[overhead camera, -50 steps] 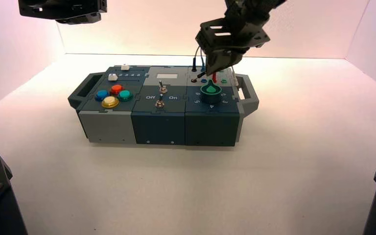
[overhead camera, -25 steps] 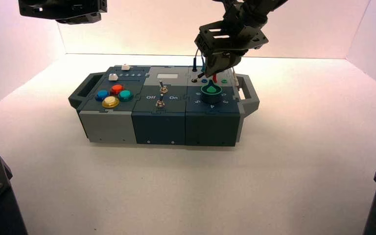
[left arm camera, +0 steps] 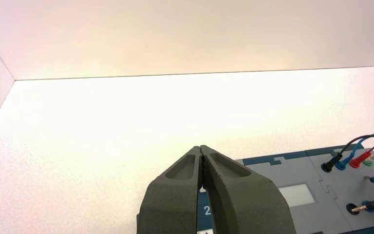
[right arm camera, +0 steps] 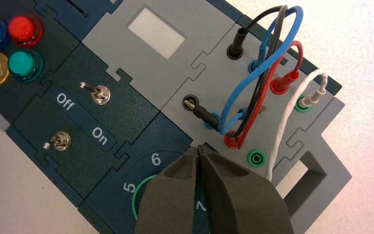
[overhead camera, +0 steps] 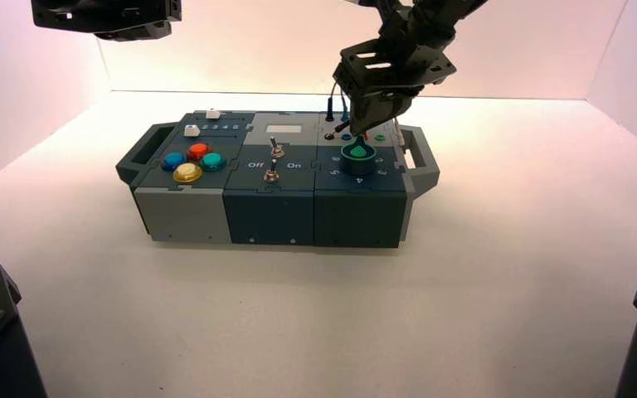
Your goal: Turn the knob to position 3.
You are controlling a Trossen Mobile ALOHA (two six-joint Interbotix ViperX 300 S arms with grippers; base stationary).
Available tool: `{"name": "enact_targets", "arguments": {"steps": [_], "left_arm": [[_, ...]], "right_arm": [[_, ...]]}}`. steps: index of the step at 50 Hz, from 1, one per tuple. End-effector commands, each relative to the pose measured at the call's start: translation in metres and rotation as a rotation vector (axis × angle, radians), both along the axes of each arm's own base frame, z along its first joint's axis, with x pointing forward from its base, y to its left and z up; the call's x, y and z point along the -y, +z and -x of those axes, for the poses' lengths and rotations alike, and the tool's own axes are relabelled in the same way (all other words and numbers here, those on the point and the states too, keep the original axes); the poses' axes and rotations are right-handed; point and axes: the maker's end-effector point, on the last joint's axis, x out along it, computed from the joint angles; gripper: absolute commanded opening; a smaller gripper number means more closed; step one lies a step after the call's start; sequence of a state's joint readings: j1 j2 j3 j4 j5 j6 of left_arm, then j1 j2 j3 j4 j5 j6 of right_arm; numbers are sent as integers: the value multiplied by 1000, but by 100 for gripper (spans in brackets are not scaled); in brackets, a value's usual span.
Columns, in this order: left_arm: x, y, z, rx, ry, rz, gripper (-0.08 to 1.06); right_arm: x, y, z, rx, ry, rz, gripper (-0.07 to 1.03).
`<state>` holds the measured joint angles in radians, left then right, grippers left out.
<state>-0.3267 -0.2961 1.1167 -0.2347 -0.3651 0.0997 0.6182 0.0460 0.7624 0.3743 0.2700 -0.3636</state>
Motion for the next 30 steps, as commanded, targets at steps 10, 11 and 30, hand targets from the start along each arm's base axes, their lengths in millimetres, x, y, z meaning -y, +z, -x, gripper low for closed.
{"name": "enact_targets", "arguments": {"steps": [10,11,30], "left_arm": [[4,11,-7,33,-6,6,-3],[4,11,-7,33,-6,6,-3],[4,9,-7,27,-5,5,-3]], "right_arm": [[-3,14,-2,17,20,-9,-2],[-3,15,-1,16,23,-8,-2],[5,29,8,47,29,-17,-2]]}}
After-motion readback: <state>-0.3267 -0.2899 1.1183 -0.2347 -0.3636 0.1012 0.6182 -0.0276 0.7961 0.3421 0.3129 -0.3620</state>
